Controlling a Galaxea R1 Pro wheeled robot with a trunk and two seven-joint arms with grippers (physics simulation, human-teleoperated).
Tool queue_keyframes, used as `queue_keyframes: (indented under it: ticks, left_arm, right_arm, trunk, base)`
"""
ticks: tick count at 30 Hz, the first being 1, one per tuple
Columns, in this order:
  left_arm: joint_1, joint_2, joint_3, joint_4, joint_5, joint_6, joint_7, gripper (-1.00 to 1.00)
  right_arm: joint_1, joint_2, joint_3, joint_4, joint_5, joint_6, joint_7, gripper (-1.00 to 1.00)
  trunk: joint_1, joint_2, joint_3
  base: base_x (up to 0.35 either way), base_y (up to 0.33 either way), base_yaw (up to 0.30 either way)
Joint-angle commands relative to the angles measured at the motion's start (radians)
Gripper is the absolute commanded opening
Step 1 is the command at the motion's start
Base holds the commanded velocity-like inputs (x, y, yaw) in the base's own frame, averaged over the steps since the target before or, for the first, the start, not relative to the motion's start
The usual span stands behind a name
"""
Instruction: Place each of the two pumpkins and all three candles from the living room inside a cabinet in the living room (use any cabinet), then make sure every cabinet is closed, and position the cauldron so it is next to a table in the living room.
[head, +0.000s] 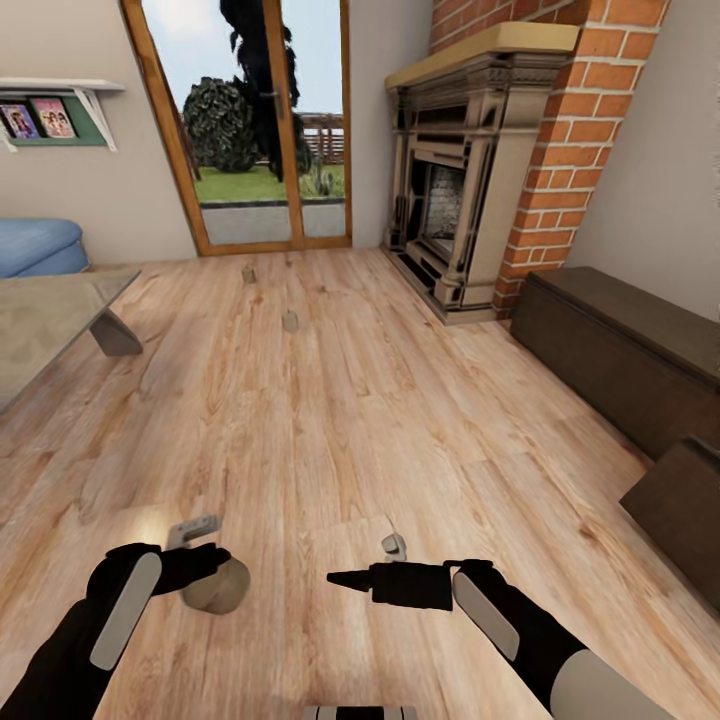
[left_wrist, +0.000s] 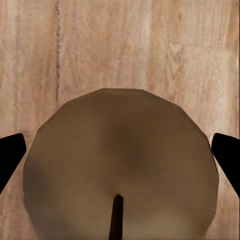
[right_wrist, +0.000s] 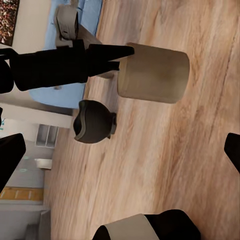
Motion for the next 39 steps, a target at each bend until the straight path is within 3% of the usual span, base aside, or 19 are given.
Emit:
queue_keyframes:
  ticks: [1, 5, 9, 18, 22, 24, 28, 30, 34, 39]
  left_arm:
    - [0.000, 0.000, 0.000, -0.001, 0.020, 0.004, 0.009, -1.00]
    - [0.000, 0.002, 0.000, 0.001, 0.052, 0.004, 0.010, -1.00]
    - [0.000, 0.003, -0.001, 0.005, 0.068, 0.004, 0.010, -1.00]
    - [0.000, 0.003, -0.001, 0.005, 0.072, 0.004, 0.010, -1.00]
    - [0.000, 0.004, -0.001, 0.006, 0.071, 0.004, 0.010, -1.00]
    - [0.001, 0.004, -0.001, 0.006, 0.070, 0.004, 0.011, -1.00]
    - [0.002, 0.001, -0.001, 0.003, 0.067, 0.004, 0.012, -1.00]
    - [0.002, -0.001, -0.001, 0.000, 0.068, 0.004, 0.012, -1.00]
    - [0.003, -0.002, -0.001, -0.003, 0.067, 0.004, 0.013, -1.00]
    - [0.003, 0.000, -0.001, -0.004, 0.065, 0.004, 0.014, -1.00]
  right_arm:
    - [-0.001, -0.001, 0.003, 0.000, -0.010, 0.007, -0.002, 1.00]
    - [-0.001, -0.001, -0.016, -0.001, -0.010, 0.007, -0.003, 1.00]
    - [-0.001, -0.002, -0.070, -0.002, -0.003, 0.009, -0.007, 1.00]
    - [0.000, -0.002, -0.077, -0.003, -0.003, 0.011, -0.038, 1.00]
    - [0.000, -0.001, -0.077, -0.007, 0.002, 0.026, -0.162, 1.00]
    - [0.000, 0.000, -0.077, -0.009, 0.005, 0.045, -0.287, 1.00]
    - [0.000, 0.000, -0.077, -0.018, 0.006, 0.066, -0.607, 1.00]
    - [0.000, 0.001, -0.074, -0.019, 0.007, 0.068, -0.686, 1.00]
    - [0.000, 0.001, -0.074, -0.019, 0.007, 0.069, -0.754, 1.00]
    - [0.000, 0.001, -0.075, -0.019, 0.001, 0.069, -0.767, 1.00]
  trunk:
    - [-0.001, 0.000, 0.003]
    - [-0.002, 0.001, 0.019]
    - [-0.004, 0.002, 0.030]
    - [-0.004, 0.002, 0.030]
    - [-0.004, 0.002, 0.030]
    - [-0.004, 0.002, 0.030]
    - [-0.004, 0.002, 0.030]
    - [-0.004, 0.002, 0.030]
    - [-0.006, 0.003, 0.046]
    - [-0.008, 0.004, 0.065]
  base:
    - [0.000, 0.000, 0.000]
    - [0.000, 0.000, 0.000]
    - [0.000, 0.000, 0.000]
    - [0.000, 0.000, 0.000]
    - [0.000, 0.000, 0.000]
    - [0.000, 0.000, 0.000]
    - [0.000, 0.000, 0.000]
    - [0.000, 0.000, 0.000]
    - [0.000, 0.000, 0.000]
    - [0.000, 0.000, 0.000]
